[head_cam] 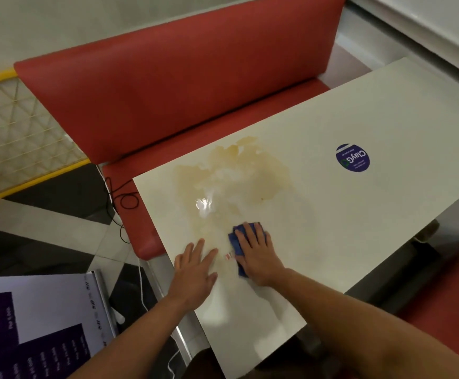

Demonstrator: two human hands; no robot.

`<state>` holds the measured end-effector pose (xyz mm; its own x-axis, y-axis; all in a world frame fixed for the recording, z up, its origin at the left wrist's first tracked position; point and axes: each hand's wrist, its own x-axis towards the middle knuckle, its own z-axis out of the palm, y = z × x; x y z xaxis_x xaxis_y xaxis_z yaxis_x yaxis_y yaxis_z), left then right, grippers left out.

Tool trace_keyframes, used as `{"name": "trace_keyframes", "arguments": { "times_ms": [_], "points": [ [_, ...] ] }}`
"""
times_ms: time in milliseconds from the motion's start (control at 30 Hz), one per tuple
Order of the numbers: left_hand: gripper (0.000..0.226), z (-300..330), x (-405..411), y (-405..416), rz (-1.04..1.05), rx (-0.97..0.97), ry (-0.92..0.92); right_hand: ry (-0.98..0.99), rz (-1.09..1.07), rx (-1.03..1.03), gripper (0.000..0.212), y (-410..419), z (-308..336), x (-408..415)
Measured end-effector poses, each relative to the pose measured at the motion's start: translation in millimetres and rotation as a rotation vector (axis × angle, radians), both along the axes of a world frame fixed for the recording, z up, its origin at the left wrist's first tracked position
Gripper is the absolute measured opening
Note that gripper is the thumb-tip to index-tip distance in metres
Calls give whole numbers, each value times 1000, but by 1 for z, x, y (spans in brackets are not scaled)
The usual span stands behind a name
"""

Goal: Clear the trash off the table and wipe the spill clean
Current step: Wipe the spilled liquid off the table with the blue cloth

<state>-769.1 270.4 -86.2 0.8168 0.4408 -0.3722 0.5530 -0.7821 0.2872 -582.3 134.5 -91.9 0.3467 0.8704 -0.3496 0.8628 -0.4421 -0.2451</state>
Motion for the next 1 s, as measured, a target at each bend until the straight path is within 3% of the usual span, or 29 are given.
{"name": "trace_keyframes", "arguments": {
  "times_ms": [100,167,267,400,567,767,900,1000],
  "points": [
    [63,0,0,0,-1,14,17,66,-153,-118,72,33,3,21],
    [64,3,2,-1,3,7,8,-30,-88,-71,73,27,3,12],
    [67,5,2,-1,13,-9,1,-69,64,-18,99,-19,0,-25],
    [76,11,3,9,19,-31,-38,-79,67,-11,68,-73,-1,-71],
    [79,12,6,22,52,7,-23,-77,159,-40,65,-49,-6,-41],
    [74,16,7,24,76,-4,-8,-12,-72,-109,83,29,6,6],
    [73,14,2,27,64,-24,-30,-73,-4,-76,74,0,-1,-19],
    [72,13,1,26,56,-14,-31,-108,176,-4,71,-46,-7,-66]
  ]
}}
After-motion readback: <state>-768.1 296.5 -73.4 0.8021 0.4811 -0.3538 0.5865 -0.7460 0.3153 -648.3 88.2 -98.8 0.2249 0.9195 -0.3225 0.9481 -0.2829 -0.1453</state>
